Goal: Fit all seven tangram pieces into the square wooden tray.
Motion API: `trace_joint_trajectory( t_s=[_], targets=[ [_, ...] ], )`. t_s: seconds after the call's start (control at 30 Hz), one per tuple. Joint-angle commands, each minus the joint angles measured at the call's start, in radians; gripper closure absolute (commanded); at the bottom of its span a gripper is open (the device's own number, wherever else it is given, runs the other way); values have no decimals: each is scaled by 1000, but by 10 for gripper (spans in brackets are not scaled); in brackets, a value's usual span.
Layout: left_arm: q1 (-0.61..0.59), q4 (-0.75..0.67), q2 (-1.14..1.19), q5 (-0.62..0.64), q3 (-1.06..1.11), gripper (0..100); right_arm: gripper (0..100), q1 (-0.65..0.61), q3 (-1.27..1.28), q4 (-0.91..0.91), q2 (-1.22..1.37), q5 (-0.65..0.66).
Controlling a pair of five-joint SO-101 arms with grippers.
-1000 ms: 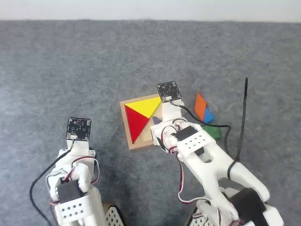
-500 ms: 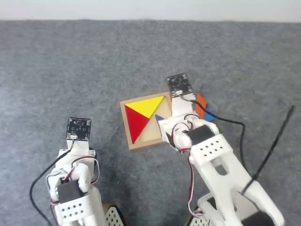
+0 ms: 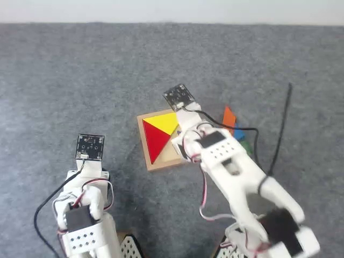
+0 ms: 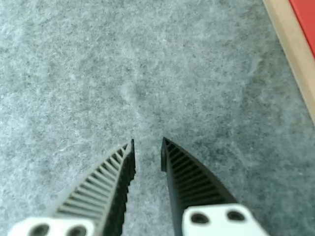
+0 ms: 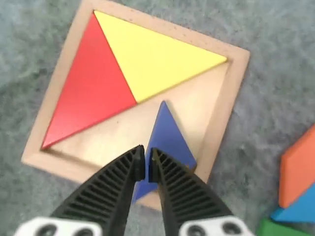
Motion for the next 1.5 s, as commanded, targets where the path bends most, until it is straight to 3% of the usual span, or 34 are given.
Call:
trace_joint_trajectory(
  t_s=[0.0, 0.1, 0.63, 0.8, 0.93, 1.33, 1.47],
  targets=[
    [-6, 6, -12, -9, -7, 913, 857, -7, -133, -15, 102, 15],
    [-6, 6, -12, -9, -7, 913, 798, -7, -198, -5, 193, 17],
    [-6, 6, -12, -9, -7, 913, 821, 30, -399, 70, 384, 75],
    [-6, 6, -12, -9, -7, 913, 920, 53, -410, 71, 377, 74],
    [-6, 6, -12, -9, -7, 913, 942, 53, -405, 88, 349, 72],
    [-6, 6, -12, -9, -7, 913, 934, 140, -407, 142, 259, 41],
    [-6, 6, -12, -9, -7, 913, 864, 145, -436, 203, 259, 31]
  ],
)
